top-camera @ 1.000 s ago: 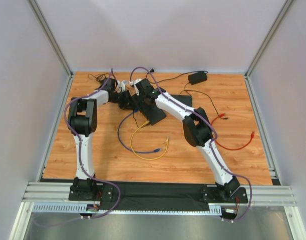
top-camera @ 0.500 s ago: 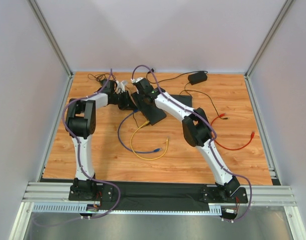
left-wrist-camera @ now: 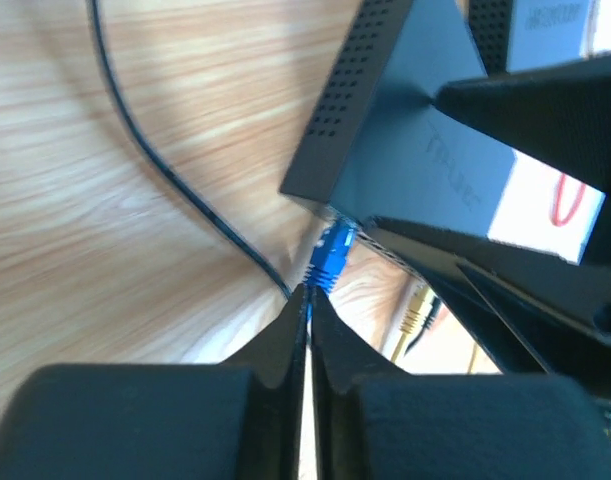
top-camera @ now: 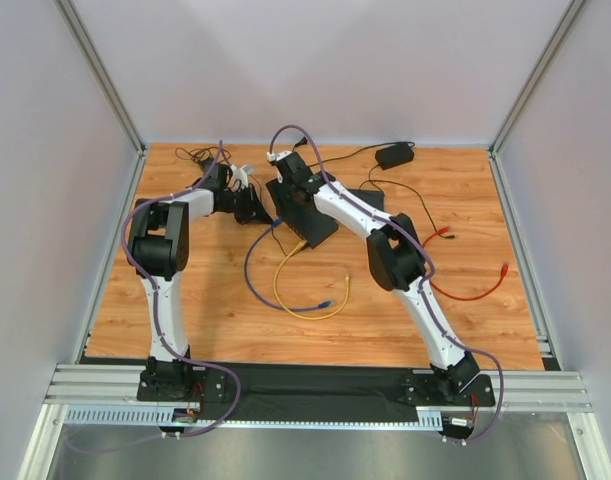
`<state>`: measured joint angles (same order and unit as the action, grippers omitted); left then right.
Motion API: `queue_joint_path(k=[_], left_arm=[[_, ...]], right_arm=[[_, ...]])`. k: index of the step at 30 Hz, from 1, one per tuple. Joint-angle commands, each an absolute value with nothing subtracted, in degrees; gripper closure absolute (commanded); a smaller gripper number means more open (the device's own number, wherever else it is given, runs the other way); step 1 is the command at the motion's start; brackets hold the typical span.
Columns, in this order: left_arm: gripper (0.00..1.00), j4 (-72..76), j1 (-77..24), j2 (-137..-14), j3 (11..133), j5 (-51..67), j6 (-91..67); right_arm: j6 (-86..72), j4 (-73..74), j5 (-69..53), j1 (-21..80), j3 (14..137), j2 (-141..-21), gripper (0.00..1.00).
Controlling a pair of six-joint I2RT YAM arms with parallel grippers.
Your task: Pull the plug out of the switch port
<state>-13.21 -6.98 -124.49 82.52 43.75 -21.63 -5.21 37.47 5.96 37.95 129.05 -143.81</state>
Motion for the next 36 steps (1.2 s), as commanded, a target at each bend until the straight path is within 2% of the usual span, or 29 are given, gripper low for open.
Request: queue_joint_path(k=[1,3,9,16,26,36], left_arm=[[0.90,-9.5,-7.6,-124.2,81.7,51.2,-24.4],[0.84,-9.2,-7.6,-125.0,82.4,52.4,-25.2],[0.74,-8.1,-7.6,-123.4,82.3,50.7,-25.0],[0.71,-10.1,-7.6,-126.9,85.8,51.4,-25.3],[0.60,-15.1,-7.6,-129.0,91.8,49.2,-23.0],[0.59,-19.1,-7.5,-131.0,93.2,50.0,-19.5]], right_arm=[[-6.0,40.2,5.7,35.8,127.3,-147.0,0.37],[-6.2,39.6,5.1,35.8,126.4,-146.5,0.37],[-6.8,35.1,1.8,35.7,121.2,-142.2,0.37],[-7.5,31.9,0.9,35.0,115.5,-136.1,0.37],[-3.1,34.2,-1.4,35.0,112.1,-133.4,0.37],[-2.8,34.9,-3.7,33.9,112.1,-134.6,0.37]])
